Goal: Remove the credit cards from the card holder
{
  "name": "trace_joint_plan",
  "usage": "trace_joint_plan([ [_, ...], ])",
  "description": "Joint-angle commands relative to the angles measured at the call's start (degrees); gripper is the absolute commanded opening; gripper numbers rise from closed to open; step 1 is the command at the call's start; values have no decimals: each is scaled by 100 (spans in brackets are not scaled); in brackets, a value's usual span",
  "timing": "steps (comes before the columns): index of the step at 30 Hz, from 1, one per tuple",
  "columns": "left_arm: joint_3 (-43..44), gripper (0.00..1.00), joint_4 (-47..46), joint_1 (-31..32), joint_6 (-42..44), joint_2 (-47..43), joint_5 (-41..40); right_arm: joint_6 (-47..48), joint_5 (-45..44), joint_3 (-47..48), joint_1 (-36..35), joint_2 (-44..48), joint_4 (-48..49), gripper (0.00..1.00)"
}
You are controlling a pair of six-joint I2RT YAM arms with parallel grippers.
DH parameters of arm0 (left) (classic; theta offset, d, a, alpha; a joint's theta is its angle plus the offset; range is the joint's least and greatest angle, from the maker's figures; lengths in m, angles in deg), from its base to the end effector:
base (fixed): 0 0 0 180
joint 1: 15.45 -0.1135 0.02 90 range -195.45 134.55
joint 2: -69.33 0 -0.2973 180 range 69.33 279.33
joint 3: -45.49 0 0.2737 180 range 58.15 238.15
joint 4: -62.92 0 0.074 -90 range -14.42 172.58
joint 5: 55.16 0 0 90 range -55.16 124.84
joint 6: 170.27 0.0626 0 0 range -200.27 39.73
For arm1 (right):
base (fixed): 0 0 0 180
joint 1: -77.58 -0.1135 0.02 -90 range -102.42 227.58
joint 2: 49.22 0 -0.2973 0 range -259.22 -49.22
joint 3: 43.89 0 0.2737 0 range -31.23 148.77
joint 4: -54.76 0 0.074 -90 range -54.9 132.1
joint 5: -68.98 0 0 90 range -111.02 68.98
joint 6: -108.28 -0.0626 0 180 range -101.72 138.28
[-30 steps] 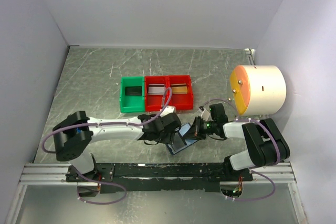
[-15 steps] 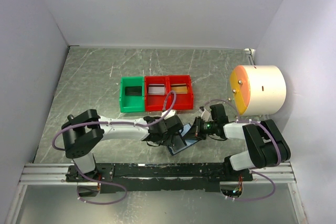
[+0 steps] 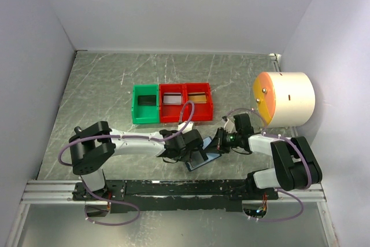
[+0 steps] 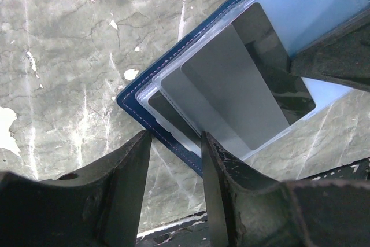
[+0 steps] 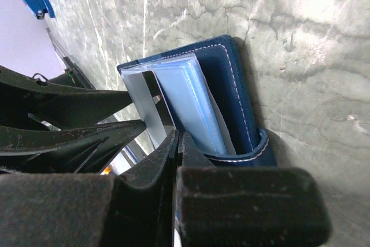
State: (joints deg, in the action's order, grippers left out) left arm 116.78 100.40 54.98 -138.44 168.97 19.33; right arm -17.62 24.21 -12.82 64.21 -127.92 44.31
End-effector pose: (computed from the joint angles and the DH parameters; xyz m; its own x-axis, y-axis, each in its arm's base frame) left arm 0.1383 -0.3389 0.1541 -0.9014 0.0915 -0.4232 0.1999 0.9550 -0.2192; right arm 0.1927 0.0915 0.1026 -0.9786 0.1919 -0.0750 0.0565 0.5998 0.7982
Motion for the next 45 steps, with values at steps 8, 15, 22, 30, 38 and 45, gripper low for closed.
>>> trace_joint_plan([
  [8, -139, 49, 322, 73, 2, 249, -225, 303, 281, 49, 185, 227, -243, 9],
  [15, -106, 48, 320, 93, 47, 246, -230, 521, 532, 98, 178, -273, -194, 35],
  [22, -126, 48, 399, 93, 20, 117, -347, 248, 773, 50, 15, -562, 376, 10],
  [30, -596, 49, 361, -67, -45, -413, -399, -1301, 67, -478, -833, -427, 1819, 0],
  [38, -1803, 55, 762, -890, -320, -2149, -624, -3217, -1754, -581, -2577, -426, 3158, 0],
  [45, -1923, 64, 227, -1049, 301, -3479, -241, -3479, -2713, -537, -2996, -322, 3032, 0],
])
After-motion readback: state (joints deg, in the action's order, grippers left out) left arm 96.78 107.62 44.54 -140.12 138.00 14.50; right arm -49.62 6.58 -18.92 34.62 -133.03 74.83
